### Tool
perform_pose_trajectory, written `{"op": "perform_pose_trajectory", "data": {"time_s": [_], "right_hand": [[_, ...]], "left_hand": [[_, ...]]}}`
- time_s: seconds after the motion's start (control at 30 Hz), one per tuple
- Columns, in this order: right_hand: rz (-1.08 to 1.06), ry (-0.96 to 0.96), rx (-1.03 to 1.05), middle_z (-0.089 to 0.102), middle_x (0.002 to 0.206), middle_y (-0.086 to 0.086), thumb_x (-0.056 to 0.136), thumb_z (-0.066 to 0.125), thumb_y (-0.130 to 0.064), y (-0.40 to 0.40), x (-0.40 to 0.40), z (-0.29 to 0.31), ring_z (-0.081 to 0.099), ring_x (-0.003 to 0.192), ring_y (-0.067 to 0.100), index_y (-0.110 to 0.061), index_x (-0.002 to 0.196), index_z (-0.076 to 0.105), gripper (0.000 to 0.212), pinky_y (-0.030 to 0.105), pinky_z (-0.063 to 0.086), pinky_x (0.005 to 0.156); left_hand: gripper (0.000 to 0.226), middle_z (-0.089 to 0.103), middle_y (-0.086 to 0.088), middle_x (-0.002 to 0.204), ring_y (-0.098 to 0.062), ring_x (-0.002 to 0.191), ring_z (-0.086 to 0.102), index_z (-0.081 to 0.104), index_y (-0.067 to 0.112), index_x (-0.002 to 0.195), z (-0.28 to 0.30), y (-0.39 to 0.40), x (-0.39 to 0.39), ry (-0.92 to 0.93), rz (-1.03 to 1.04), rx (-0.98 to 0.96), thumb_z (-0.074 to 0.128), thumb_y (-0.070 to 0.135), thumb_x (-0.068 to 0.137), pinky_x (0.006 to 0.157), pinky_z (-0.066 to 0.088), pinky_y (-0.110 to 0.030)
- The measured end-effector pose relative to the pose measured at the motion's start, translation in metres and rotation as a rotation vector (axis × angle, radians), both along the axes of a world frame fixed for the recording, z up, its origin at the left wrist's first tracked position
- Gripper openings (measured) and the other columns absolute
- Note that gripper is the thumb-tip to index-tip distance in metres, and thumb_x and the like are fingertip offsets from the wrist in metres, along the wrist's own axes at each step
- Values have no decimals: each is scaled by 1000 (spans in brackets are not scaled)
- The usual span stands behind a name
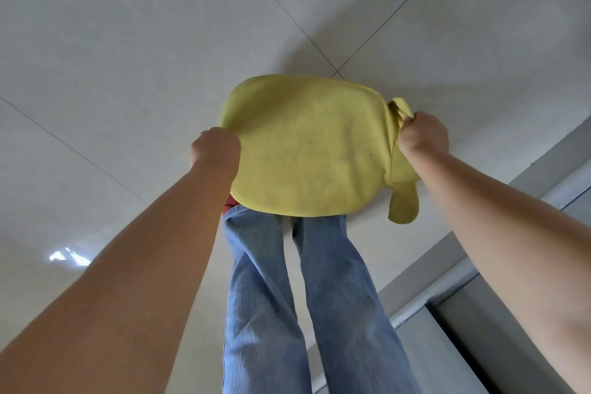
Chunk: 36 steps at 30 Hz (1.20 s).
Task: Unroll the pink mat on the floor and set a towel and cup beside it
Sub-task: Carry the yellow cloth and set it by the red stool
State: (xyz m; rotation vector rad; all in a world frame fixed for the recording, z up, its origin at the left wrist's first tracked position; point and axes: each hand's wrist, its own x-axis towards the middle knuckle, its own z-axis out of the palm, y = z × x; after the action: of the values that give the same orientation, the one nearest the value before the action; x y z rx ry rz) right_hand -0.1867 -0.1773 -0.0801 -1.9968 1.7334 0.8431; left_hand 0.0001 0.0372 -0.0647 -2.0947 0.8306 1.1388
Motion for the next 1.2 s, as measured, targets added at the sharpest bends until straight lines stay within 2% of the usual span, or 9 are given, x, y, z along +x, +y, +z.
{"op": "perform_pose_trajectory", "data": {"time_s": [0.1,0.3,0.43,0.57,0.67,0.83,0.97,1.1,1.2], "right_hand": [[-29,-2,-21,58,119,23,97,32,-25,6,1,1,52,114,40,2,109,56,38,42,43,92],[-74,6,-52,58,121,25,98,30,-18,12,6,8,51,116,38,7,110,56,37,38,39,93],[-61,0,-74,58,122,24,97,31,-16,17,14,15,51,116,37,7,110,56,36,37,38,93],[88,-99,-113,60,113,29,94,35,-12,30,27,28,54,107,41,5,84,57,30,40,39,84],[315,-129,-103,58,112,35,95,37,-14,37,47,49,53,106,43,13,101,55,33,43,37,85],[493,-248,-72,60,106,34,96,37,-17,58,87,89,56,100,42,12,95,56,34,42,38,79],[662,-376,-21,61,91,34,94,40,-14,92,144,132,57,83,40,-1,62,45,34,32,26,61],[843,-402,26,61,96,36,92,40,-12,134,203,176,59,90,43,10,83,56,29,37,37,65],[929,-421,25,60,102,37,93,40,-14,172,233,200,57,96,45,13,90,56,32,43,42,76]], "left_hand": [[37,51,-17,123,-32,117,50,55,-1,121,-3,9,4,-30,-12,-14,52,-3,84,88,48,-35],[35,52,-17,119,-34,113,49,56,1,118,-4,22,5,-4,-62,-216,45,-6,86,80,47,-40],[29,53,-18,117,-36,111,53,54,-3,117,-6,31,4,29,156,-256,52,13,93,81,48,-42],[30,56,-17,116,-35,110,55,53,-2,116,1,44,7,48,287,-242,55,14,90,78,46,-39],[27,60,-16,112,-34,106,59,54,0,113,14,75,3,61,300,-206,54,9,87,75,45,-35],[30,64,-15,111,-34,104,60,52,3,113,48,131,-11,22,617,-166,59,18,87,71,40,-31],[21,64,-16,106,-36,99,60,57,2,105,90,172,1,-85,904,-173,53,7,85,69,43,-33],[25,64,-16,105,-36,95,61,56,1,106,131,224,24,-234,1239,-181,46,4,83,66,40,-30],[26,63,-18,109,-36,99,62,59,-3,106,154,261,41,-230,1400,-183,45,5,85,70,46,-33]]}}
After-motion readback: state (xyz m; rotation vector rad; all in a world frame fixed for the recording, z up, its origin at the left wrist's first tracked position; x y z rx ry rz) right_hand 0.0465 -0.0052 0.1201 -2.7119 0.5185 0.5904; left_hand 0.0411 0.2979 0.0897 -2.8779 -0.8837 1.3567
